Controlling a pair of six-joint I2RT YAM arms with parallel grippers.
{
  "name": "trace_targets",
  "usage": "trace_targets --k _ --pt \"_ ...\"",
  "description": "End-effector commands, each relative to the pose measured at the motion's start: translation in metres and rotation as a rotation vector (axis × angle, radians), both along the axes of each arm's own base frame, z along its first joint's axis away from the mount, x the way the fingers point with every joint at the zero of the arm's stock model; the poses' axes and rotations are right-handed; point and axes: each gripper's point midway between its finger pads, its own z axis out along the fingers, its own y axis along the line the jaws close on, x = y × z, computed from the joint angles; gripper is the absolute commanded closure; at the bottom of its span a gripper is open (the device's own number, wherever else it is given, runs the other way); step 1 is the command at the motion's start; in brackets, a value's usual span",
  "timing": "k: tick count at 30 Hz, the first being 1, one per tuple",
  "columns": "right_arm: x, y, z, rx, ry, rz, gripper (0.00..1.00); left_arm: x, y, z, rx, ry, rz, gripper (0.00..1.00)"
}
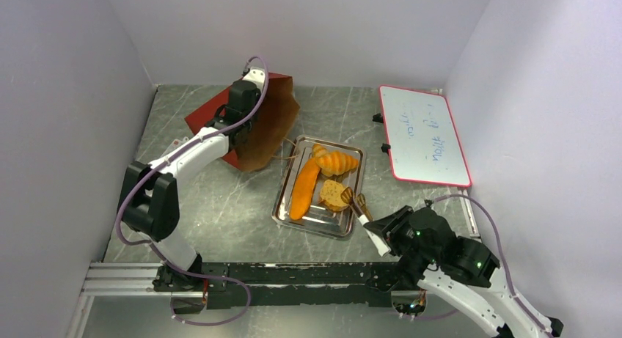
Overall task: Take the fake bread out of the paper bag
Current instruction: Place the fake bread in the container, then move the container to the center of the board.
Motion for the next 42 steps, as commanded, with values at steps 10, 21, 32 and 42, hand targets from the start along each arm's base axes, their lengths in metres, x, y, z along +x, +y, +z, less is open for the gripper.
trace_targets --k 10,21,32,42 --pt "0.006 -0.017 0.016 -0.05 -0.038 -0.06 0.62 0.006 -0.006 0.022 -0.016 -0.058 -0.002 0.93" --pt "-0.006 -0.026 -0.006 -0.089 0.034 -0.066 0.88 -0.003 -0.003 0.026 -0.043 -0.067 0.002 0.93" --pt "-0.024 -0.029 -0.02 -0.129 0.117 -0.015 0.92 -0.005 -0.003 0.032 -0.053 -0.081 -0.002 0.93" --pt "-0.036 -0.012 -0.039 -0.105 0.195 0.082 0.92 -0.01 -0.001 0.03 -0.054 -0.074 0.004 0.93"
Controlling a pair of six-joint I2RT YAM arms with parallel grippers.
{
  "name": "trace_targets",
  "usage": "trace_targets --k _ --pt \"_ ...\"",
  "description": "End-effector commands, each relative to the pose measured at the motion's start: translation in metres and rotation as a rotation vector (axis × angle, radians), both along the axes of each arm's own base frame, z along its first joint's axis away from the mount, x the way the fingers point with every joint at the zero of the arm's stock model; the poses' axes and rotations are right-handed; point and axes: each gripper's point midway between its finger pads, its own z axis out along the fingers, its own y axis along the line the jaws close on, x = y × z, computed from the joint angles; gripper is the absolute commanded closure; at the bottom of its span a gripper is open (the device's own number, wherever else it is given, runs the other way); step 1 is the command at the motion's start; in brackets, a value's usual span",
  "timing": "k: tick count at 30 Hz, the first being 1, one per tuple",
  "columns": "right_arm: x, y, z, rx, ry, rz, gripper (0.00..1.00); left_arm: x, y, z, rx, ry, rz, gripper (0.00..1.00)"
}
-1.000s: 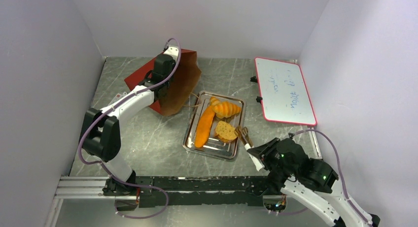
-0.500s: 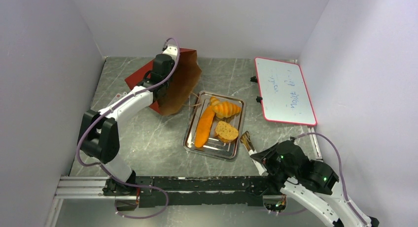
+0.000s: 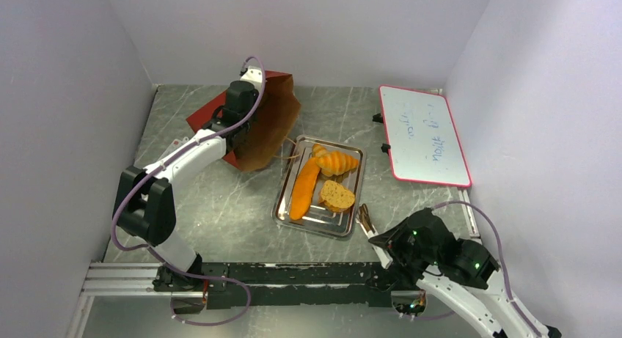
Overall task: Take the fake bread out of the paper bag
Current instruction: Move the container to the center of the board.
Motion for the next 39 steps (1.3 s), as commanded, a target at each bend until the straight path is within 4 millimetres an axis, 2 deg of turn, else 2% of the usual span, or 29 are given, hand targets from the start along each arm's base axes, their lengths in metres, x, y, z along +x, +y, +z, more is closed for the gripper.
trace_targets --k 1,13,27,31,36,39 --pt "-0.008 0.011 -0.013 0.022 0.052 0.058 0.92 -0.003 -0.001 0.02 -0.035 -0.054 0.006 0.93" --pt "0.021 0.049 -0.01 0.067 0.006 0.124 0.93 -0.006 0.016 0.017 0.001 -0.034 0.055 0.93" --pt "0.053 0.083 -0.014 0.103 -0.049 0.159 0.94 -0.009 0.012 0.022 -0.07 -0.023 0.033 0.93" --pt "0.06 0.075 -0.013 0.031 -0.073 0.143 0.95 -0.008 0.018 0.027 -0.069 -0.03 0.053 0.93" --pt "0.068 0.053 0.022 -0.048 -0.167 0.099 0.96 -0.005 0.032 0.035 -0.086 -0.044 0.085 0.93" --pt "0.072 0.047 0.038 -0.07 -0.207 0.082 0.96 -0.004 0.035 0.035 -0.098 -0.039 0.092 0.93"
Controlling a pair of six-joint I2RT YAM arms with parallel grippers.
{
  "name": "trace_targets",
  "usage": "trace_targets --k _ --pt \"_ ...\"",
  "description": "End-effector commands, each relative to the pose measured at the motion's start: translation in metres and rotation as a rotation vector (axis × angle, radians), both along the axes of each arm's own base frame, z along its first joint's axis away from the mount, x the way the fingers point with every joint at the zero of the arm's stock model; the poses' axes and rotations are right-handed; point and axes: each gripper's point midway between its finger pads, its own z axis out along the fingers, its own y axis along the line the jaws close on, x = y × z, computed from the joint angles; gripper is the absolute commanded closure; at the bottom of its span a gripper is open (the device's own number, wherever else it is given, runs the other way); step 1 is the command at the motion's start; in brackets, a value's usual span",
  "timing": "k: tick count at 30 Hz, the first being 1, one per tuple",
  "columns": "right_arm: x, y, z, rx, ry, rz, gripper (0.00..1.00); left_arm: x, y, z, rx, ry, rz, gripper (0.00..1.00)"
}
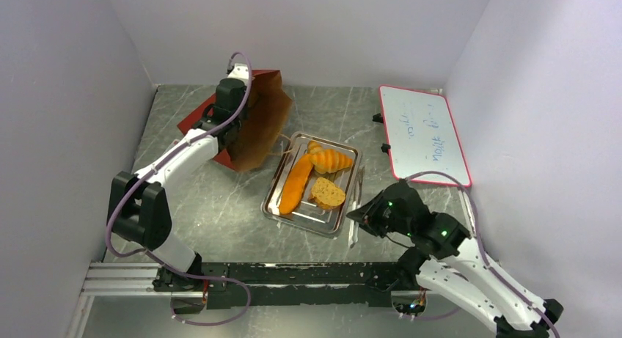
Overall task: Take the fake bread out of the paper bag
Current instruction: Move the container to the center of the board.
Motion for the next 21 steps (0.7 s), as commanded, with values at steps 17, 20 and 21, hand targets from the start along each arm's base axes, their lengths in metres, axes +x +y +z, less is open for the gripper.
trace_targets --k 17,20,21 --pt "0.083 0.081 0.077 0.135 -0.247 0.074 0.96 -0.007 0.05 0.043 -0.124 -0.086 0.103 0.93" --pt "0.102 0.108 0.079 0.185 -0.252 0.096 0.96 -0.01 0.055 0.045 -0.136 -0.095 0.109 0.93" --pt "0.107 0.117 0.082 0.203 -0.254 0.107 0.96 -0.01 0.056 0.045 -0.141 -0.097 0.11 0.93"
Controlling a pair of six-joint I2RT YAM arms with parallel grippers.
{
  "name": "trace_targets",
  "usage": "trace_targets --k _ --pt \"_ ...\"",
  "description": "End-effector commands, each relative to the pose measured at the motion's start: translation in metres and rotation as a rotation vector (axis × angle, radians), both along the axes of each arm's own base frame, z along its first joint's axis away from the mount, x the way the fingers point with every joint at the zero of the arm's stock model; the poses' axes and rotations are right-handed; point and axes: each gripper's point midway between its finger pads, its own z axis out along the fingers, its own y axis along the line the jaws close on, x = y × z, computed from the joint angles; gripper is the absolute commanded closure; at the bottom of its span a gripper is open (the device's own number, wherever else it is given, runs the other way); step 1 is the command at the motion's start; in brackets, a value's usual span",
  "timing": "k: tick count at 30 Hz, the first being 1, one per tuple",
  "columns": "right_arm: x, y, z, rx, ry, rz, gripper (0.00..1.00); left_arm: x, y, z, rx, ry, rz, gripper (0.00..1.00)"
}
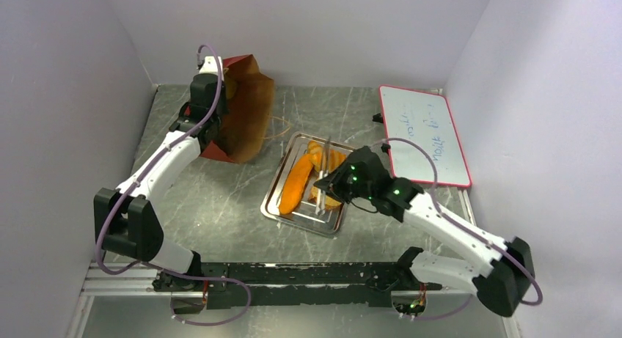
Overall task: Take the fake bread out of the paper bag
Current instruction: Move the container to the center of the board.
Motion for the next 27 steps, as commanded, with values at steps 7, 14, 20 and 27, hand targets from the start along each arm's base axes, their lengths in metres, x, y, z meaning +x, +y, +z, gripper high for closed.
trace_targets --k 7,14,20,27 --pt "0.054 0.087 0.038 0.293 -0.057 0.068 0.97 -0.005 0.009 0.022 -0.066 -0.065 0.001 0.93" --pt "0.075 0.11 0.04 0.421 0.006 0.001 0.97 -0.005 0.01 0.021 -0.071 -0.065 0.005 0.93" --pt "0.09 0.116 0.046 0.538 0.03 -0.078 1.0 -0.005 0.009 0.022 -0.074 -0.065 0.002 0.93" --pt "0.096 0.113 0.042 0.63 0.085 -0.165 1.0 -0.005 0.01 0.021 -0.07 -0.063 0.004 0.93"
